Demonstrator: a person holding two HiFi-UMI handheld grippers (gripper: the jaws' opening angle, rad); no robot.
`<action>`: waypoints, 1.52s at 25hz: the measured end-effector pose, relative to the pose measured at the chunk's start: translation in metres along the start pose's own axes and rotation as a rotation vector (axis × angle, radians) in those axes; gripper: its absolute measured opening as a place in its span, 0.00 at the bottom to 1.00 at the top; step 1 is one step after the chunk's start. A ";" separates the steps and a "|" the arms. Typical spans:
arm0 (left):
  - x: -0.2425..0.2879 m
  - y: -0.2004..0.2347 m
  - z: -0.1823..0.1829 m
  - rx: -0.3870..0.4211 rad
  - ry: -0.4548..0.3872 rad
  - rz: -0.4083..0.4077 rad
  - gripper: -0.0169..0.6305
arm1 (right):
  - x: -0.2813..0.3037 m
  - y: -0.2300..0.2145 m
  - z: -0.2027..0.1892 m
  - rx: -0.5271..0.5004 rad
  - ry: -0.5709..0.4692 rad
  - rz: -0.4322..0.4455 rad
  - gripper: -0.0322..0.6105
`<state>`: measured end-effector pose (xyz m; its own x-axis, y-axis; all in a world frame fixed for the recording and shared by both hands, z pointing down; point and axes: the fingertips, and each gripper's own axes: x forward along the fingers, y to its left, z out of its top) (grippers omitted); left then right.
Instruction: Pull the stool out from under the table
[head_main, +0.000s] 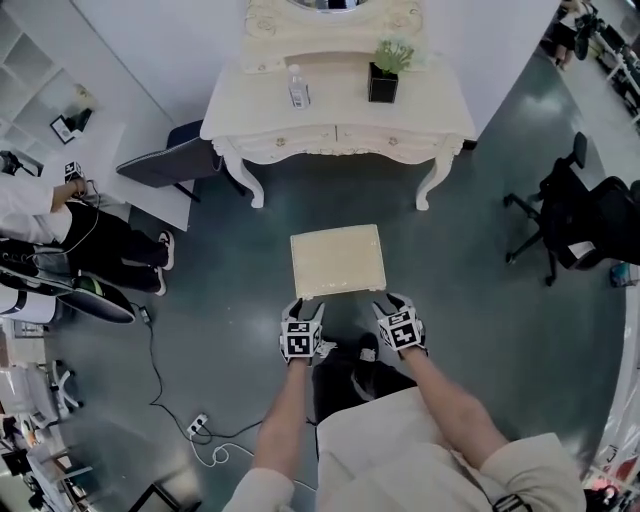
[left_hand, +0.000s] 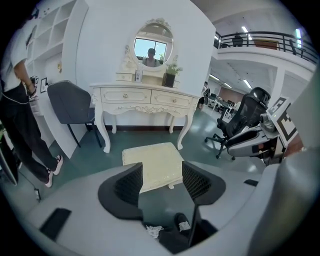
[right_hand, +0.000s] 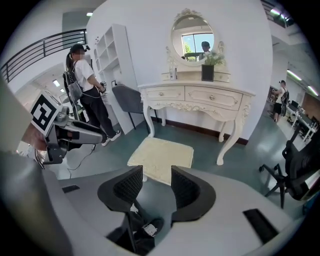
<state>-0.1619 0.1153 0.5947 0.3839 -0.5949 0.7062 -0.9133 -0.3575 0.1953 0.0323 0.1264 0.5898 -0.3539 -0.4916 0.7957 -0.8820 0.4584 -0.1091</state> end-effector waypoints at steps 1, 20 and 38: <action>-0.005 -0.002 0.003 0.005 -0.001 0.000 0.42 | -0.003 -0.001 0.006 -0.004 -0.010 -0.001 0.37; -0.061 -0.054 0.055 -0.031 -0.073 -0.005 0.42 | -0.075 -0.004 0.041 0.025 -0.098 0.074 0.37; -0.084 -0.068 0.071 0.016 -0.147 -0.011 0.42 | -0.093 -0.016 0.045 0.140 -0.178 0.106 0.37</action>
<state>-0.1224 0.1381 0.4739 0.4109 -0.6896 0.5963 -0.9070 -0.3754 0.1908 0.0653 0.1315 0.4901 -0.4847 -0.5747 0.6594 -0.8674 0.4129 -0.2777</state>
